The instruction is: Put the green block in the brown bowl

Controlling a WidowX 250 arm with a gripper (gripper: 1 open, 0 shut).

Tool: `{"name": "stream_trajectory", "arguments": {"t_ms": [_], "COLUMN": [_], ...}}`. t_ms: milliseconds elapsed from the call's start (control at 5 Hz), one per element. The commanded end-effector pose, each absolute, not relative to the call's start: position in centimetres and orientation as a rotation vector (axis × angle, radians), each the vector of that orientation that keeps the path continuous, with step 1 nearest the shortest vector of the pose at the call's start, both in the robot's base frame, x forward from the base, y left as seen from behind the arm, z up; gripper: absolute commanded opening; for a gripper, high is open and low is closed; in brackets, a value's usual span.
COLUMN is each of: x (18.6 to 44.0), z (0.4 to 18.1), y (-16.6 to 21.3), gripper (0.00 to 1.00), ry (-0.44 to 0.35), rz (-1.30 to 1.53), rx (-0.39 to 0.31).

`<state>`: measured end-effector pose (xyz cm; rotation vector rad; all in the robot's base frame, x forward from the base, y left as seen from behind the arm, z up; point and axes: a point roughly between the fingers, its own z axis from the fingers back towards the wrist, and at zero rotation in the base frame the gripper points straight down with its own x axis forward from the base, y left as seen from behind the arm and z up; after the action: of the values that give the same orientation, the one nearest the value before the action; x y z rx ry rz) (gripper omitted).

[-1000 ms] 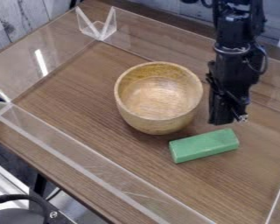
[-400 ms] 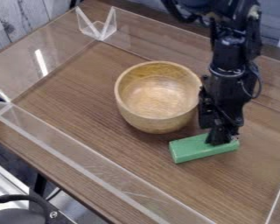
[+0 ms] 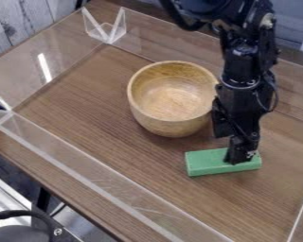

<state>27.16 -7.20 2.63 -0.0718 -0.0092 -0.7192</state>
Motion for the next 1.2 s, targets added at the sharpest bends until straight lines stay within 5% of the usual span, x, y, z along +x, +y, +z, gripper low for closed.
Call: {"name": "stream_trajectory", "arguments": {"t_ms": [0,1000], "x": [27.3,26.4], "z": [1.9,0.6], "y": [-6.6,-4.3], "gripper": [1.0,1.0], "ry": [-0.002,0.027], "rz": [-0.704,-0.698], "rx": [-0.062,-0.044]}}
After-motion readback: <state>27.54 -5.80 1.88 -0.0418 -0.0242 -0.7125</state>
